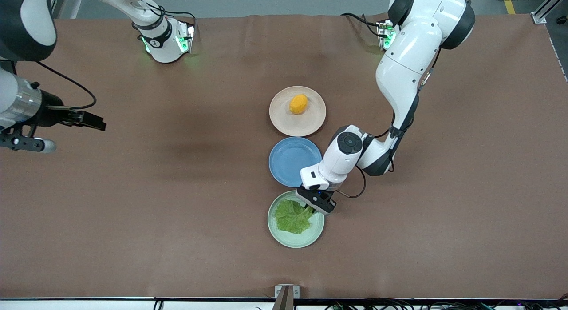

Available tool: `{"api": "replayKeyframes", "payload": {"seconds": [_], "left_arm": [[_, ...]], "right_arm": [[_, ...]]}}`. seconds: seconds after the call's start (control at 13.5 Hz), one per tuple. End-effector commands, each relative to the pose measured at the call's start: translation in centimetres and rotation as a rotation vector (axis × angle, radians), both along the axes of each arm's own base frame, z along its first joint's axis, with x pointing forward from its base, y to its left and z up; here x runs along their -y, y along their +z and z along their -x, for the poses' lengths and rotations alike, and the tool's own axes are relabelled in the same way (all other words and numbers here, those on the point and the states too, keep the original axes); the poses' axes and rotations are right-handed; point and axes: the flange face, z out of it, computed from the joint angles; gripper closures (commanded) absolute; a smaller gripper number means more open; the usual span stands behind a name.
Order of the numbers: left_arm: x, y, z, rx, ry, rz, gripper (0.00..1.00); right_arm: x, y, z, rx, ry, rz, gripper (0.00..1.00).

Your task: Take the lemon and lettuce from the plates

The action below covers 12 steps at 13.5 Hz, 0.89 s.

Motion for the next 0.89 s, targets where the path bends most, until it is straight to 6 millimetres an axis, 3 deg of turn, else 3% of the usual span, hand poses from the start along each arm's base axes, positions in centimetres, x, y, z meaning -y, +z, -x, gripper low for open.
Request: {"api": "replayKeyframes", "payload": {"seconds": [0.0, 0.15, 0.52, 0.59, 0.66, 0.81], "left_arm": [[0.6, 0.3, -0.3, 0.038, -0.031, -0.013, 0.88], [1.2, 1.1, -0.1, 0.069, -0.091, -0.037, 0.98], [0.2, 6.0, -1.4, 0.094, -0.093, -0.065, 0.99], [-1.3, 7.2, -2.2, 0.079, -0.069, -0.079, 0.99], [-4.0, 9.5, -3.1, 0.061, -0.039, -0.096, 0.99], [-7.8, 13.5, -2.9, -0.014, 0.005, -0.129, 0.99]], "right_arm": [[-4.0, -1.1, 1.4, -0.029, -0.071, -0.006, 0.0], [-7.9, -2.6, 2.2, -0.012, -0.135, 0.001, 0.0], [-20.9, -7.4, 6.1, 0.029, -0.251, 0.036, 0.0], [-23.3, -8.2, 7.2, 0.042, -0.279, 0.038, 0.0], [-26.2, -8.8, 8.7, 0.048, -0.295, 0.042, 0.0], [-31.5, -10.3, 11.5, 0.06, -0.305, 0.046, 0.0]]}}
